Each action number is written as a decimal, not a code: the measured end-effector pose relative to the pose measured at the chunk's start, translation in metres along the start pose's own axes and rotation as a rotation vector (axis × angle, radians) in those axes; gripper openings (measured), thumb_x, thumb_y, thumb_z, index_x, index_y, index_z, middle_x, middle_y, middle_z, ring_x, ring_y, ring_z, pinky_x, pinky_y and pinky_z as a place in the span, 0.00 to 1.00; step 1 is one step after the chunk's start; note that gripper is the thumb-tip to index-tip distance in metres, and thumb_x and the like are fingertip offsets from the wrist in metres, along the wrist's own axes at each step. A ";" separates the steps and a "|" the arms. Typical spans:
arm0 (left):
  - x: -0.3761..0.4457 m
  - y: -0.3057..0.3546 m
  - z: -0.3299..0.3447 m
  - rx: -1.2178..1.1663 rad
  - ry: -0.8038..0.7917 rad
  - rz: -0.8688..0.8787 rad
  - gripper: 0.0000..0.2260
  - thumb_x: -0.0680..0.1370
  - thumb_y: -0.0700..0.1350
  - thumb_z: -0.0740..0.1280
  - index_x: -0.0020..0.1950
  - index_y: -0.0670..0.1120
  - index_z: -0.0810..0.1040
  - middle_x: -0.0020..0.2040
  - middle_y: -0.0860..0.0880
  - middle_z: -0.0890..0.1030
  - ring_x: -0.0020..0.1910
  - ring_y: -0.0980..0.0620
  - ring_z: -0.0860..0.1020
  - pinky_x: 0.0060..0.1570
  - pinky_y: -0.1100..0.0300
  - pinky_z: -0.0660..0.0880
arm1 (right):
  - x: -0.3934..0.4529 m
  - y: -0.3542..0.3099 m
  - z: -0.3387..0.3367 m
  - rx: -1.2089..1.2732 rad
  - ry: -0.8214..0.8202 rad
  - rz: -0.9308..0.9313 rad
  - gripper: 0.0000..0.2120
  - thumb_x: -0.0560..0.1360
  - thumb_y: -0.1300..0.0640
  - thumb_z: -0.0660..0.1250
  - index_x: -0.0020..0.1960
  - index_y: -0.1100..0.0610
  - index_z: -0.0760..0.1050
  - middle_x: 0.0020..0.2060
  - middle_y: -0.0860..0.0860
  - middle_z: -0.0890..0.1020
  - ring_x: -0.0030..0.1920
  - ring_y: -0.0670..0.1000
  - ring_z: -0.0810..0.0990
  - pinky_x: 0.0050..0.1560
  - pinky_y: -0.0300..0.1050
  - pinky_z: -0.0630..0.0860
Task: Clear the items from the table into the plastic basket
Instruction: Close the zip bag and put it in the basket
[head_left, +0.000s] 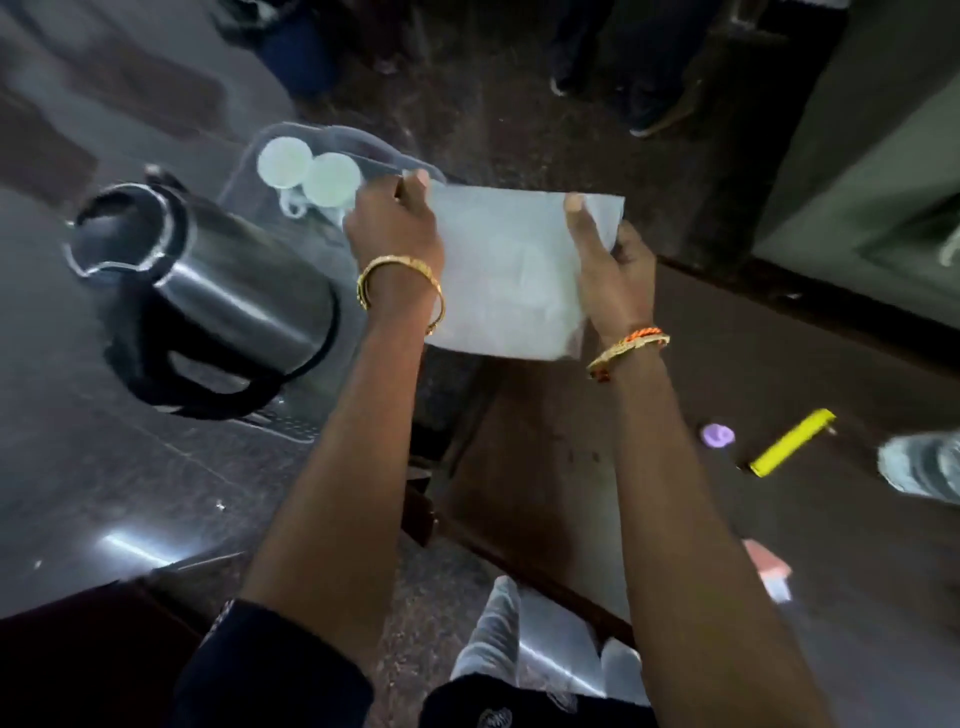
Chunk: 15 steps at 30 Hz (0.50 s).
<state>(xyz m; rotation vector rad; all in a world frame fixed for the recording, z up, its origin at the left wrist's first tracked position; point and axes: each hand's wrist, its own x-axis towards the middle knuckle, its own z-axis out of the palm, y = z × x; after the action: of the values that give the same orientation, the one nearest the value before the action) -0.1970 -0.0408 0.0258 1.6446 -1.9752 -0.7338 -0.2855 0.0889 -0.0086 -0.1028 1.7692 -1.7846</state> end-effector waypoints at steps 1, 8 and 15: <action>0.019 -0.003 -0.010 0.042 0.008 -0.025 0.16 0.80 0.49 0.58 0.52 0.39 0.79 0.52 0.38 0.81 0.54 0.39 0.77 0.52 0.51 0.73 | 0.006 -0.001 0.018 0.021 -0.111 0.035 0.10 0.69 0.47 0.73 0.42 0.52 0.78 0.40 0.46 0.85 0.42 0.46 0.84 0.42 0.41 0.81; 0.085 -0.009 -0.046 0.182 0.077 -0.034 0.21 0.79 0.51 0.59 0.67 0.40 0.63 0.66 0.39 0.71 0.65 0.41 0.70 0.60 0.49 0.69 | 0.043 0.003 0.126 -0.150 -0.167 -0.023 0.06 0.72 0.59 0.70 0.47 0.56 0.75 0.44 0.53 0.82 0.45 0.52 0.82 0.48 0.50 0.81; 0.083 -0.037 -0.042 0.209 -0.021 0.059 0.21 0.79 0.51 0.56 0.68 0.40 0.65 0.70 0.40 0.66 0.71 0.41 0.64 0.69 0.48 0.61 | 0.055 0.010 0.211 -0.238 -0.069 -0.137 0.06 0.73 0.58 0.68 0.46 0.61 0.76 0.35 0.50 0.79 0.37 0.50 0.78 0.42 0.45 0.76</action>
<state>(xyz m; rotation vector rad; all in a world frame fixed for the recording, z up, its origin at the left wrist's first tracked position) -0.1567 -0.1317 0.0343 1.6928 -2.1675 -0.5393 -0.2279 -0.1213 -0.0164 -0.3863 1.9579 -1.6345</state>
